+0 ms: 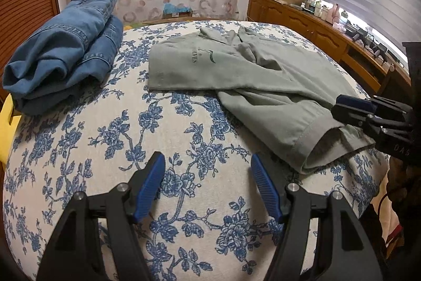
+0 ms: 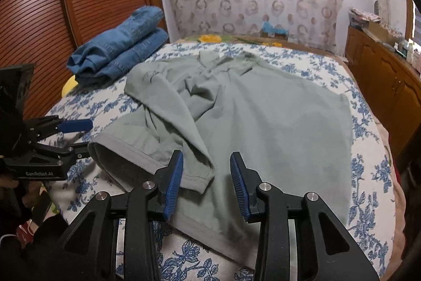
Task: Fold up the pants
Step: 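Move the right gripper to the pants leg end and close on it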
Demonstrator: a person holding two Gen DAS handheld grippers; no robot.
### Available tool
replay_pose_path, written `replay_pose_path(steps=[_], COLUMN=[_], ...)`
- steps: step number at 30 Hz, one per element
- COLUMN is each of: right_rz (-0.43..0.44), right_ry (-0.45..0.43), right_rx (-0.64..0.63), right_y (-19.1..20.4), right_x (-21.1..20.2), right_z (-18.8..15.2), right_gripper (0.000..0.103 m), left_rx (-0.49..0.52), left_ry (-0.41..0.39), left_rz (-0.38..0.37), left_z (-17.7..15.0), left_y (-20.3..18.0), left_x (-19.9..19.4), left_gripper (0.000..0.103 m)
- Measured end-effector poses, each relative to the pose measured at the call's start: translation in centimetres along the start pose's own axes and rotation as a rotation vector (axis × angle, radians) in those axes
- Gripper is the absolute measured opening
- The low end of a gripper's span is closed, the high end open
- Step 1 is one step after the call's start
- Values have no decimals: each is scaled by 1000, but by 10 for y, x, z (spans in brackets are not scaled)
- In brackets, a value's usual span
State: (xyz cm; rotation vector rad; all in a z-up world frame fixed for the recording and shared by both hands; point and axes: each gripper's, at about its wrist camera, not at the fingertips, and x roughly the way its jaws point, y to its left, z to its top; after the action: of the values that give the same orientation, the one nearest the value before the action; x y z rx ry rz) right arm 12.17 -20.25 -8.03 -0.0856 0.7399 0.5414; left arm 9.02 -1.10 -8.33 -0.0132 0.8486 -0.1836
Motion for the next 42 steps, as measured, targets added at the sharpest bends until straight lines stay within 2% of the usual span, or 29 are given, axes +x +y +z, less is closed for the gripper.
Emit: replay_pose_path(steps=[4,9,10,11,14,17,22,28,32,36,37,40,42], right_rz=[22,17,13,16,18,17,0,-15,17,6,12,15,36], right_ry=[17,45,51,53,29,-14,-90,-158,-144,-107,-93,-64,-41], right_rx=[-21,-39,-38,-37,-32,-19,-14,-20,7,11,12,13,5], right_y=[3,6,6,6,5,3,0,-6,-15,-17,-18,-17,-15], right_x=[5,15,16,17,15,6,-16,-39,-38,-24,-20,-11,-5], right_z=[0,2,3,3,5,7,14,21,22,17,16,13,12], right_gripper=[37,20,12,10,3,0,0,0,0,0,1,21,22], left_rx=[24,25,23,20,1,-9,-20,-33,-30,-17,-7,23,31], left_ry=[-11,-19,-18,-15,-1,8,-16,-63,-65,-53,-43,-10,13], left_rz=[19,24,22,17,-5,-11,-60,-72,-79,-79,-72,-45,-34], left_z=[-3,-5,-5,-5,-4,-2,3,17,24,25,24,19,14], left_y=[-5,-6,-6,-6,-4,-2,-3,-8,-14,-21,-22,-26,-25], left_x=[0,-1,-1,-1,-2,-2,-9,-21,-17,-10,-7,0,5], left_gripper=[67,67,67,67,67,67,67,67,67,67,67,67,67])
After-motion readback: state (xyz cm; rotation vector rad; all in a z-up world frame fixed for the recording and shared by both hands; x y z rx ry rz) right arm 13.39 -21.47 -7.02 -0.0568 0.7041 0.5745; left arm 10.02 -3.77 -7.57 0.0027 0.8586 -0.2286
